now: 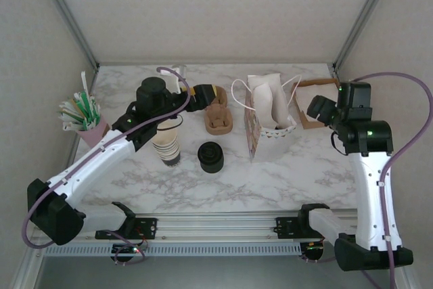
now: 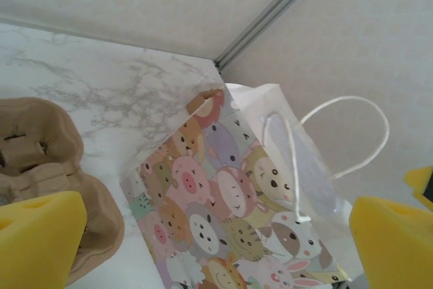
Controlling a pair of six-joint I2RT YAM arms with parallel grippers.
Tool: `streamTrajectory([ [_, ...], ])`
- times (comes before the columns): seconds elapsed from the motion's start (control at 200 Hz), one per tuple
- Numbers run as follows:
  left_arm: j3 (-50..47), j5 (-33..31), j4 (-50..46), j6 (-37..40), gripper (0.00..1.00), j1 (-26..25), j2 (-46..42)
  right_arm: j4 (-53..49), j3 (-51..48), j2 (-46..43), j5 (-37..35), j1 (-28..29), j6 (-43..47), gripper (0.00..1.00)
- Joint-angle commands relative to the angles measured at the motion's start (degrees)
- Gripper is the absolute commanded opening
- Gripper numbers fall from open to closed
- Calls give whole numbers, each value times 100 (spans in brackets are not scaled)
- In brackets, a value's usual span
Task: Pack the takeout coffee
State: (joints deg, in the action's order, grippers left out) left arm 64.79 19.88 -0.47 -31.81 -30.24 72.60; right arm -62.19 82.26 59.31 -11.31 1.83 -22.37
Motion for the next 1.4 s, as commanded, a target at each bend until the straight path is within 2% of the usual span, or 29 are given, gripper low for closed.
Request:
streamTrajectory([
  [0.0,201,178,-40,-174,100,161,26,116,-276,12,828,-570,-163,88],
  [0.11,182,261,-39,-237,99,268,69,402,-663,36,1526,-1146,-209,83],
  [0.295,204,390,-84,-290,100,409,226,1055,-1380,273,2458,-1662,-376,69],
  [0.646,397,817,-316,-291,100,607,747,1992,-2034,970,2726,-1685,-489,58],
  [0.891,453,1159,-214,-356,97,607,1016,2352,-2126,1788,3018,-1337,-461,56],
  [1.121,515,1347,-191,-361,91,589,1305,2723,-2096,2473,3012,-952,-562,54],
  [1.392,657,1429,-134,-361,89,554,1536,3109,-1816,3421,2929,-468,-740,53],
])
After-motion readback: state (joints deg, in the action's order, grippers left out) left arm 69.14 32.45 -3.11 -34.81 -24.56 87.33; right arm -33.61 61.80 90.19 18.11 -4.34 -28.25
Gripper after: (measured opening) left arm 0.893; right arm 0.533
